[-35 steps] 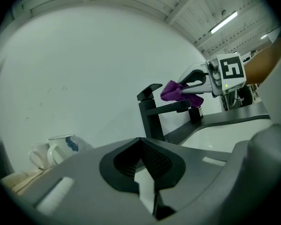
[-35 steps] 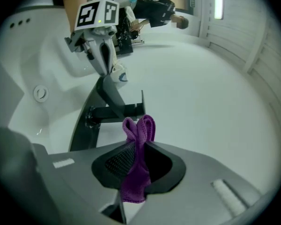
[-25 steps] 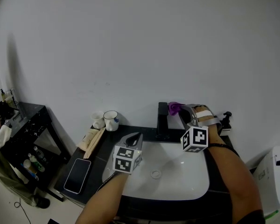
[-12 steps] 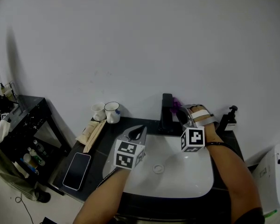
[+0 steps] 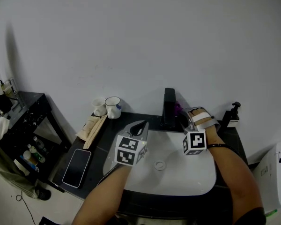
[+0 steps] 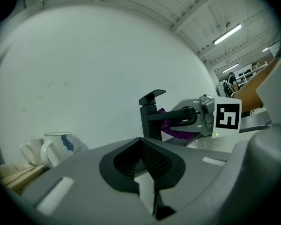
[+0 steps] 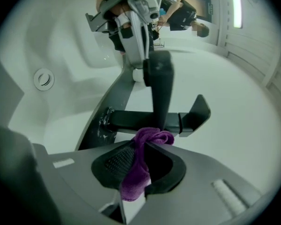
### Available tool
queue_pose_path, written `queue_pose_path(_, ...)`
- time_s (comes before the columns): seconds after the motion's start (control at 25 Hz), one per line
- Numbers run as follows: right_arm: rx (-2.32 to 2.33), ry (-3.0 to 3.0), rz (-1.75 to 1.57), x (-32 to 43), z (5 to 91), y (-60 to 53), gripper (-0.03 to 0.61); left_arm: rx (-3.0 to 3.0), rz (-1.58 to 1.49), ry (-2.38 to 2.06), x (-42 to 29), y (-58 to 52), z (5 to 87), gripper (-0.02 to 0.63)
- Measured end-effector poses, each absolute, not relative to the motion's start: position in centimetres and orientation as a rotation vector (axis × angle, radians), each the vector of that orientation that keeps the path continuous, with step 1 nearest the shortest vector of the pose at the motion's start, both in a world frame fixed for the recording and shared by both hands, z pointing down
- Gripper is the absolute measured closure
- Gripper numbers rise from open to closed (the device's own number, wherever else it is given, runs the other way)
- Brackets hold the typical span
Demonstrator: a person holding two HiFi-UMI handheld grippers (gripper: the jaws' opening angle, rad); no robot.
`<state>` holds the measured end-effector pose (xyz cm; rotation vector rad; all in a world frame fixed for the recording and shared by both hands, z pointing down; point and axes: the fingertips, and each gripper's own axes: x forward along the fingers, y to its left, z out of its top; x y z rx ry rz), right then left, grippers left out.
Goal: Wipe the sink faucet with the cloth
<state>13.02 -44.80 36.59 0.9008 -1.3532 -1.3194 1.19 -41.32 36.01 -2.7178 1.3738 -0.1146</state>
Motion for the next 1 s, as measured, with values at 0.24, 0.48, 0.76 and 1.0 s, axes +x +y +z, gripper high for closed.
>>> queue_pose_path(0.24, 0.818, -1.335, -1.322, 12.9, 39.6, -44.2, 0.512, -2.718, -0.120, 1.372, 1.3, -41.3, 36.1, 0.597)
queue_pose_path(0.48, 0.750, -1.306, -1.347, 12.9, 41.2, -43.9, 0.512, -2.712, -0.123, 1.370, 1.2, -41.3, 36.0, 0.597)
queue_pose_path(0.76, 0.761, -1.305, -1.332, 13.9, 41.1, -42.9, 0.512, -2.689, -0.145, 1.370, 1.0, -41.3, 36.0, 0.597)
queue_pose_path(1.0, 0.730, -1.283, -1.354, 14.8, 41.4, -41.5, 0.511, -2.685, -0.150, 1.399, 0.6, -41.6, 36.2, 0.597)
